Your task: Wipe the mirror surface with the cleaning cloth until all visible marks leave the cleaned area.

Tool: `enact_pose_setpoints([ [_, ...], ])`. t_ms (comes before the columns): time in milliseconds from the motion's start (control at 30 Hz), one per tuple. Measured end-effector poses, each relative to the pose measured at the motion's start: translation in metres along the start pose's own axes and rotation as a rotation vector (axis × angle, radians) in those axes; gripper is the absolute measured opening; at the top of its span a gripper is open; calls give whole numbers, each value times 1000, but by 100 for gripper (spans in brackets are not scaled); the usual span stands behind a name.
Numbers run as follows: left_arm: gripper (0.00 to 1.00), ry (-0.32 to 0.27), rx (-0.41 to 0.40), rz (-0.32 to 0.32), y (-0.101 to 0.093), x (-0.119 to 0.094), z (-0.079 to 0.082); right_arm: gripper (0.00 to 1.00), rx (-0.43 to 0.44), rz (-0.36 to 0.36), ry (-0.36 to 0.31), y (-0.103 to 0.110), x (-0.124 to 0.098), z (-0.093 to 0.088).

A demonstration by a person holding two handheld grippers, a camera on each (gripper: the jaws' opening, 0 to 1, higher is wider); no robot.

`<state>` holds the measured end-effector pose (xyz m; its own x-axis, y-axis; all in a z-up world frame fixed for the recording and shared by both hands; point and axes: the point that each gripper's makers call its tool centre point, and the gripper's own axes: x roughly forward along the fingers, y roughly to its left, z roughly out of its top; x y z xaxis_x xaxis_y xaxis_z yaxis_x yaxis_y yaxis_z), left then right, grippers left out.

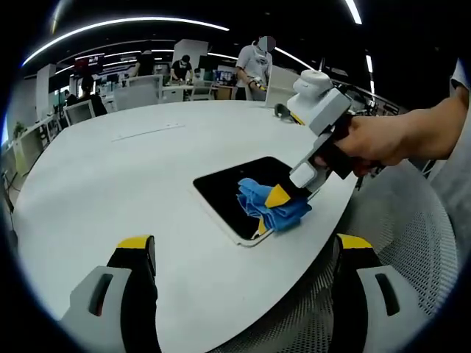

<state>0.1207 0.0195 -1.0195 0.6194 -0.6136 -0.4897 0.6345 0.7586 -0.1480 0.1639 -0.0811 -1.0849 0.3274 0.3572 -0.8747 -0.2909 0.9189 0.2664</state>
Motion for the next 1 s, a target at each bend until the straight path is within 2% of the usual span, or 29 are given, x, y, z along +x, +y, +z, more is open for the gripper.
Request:
enact_pose_setpoints([
  [233, 99, 1, -1, -2, -1, 0, 0, 3, -11, 10, 2, 11, 4, 2],
  [533, 99, 13, 22, -12, -4, 1, 0, 3, -75, 18, 11, 31, 12, 6],
  [1000, 99, 4, 11, -10, -2, 1, 0, 3, -85, 32, 14, 43, 17, 11],
])
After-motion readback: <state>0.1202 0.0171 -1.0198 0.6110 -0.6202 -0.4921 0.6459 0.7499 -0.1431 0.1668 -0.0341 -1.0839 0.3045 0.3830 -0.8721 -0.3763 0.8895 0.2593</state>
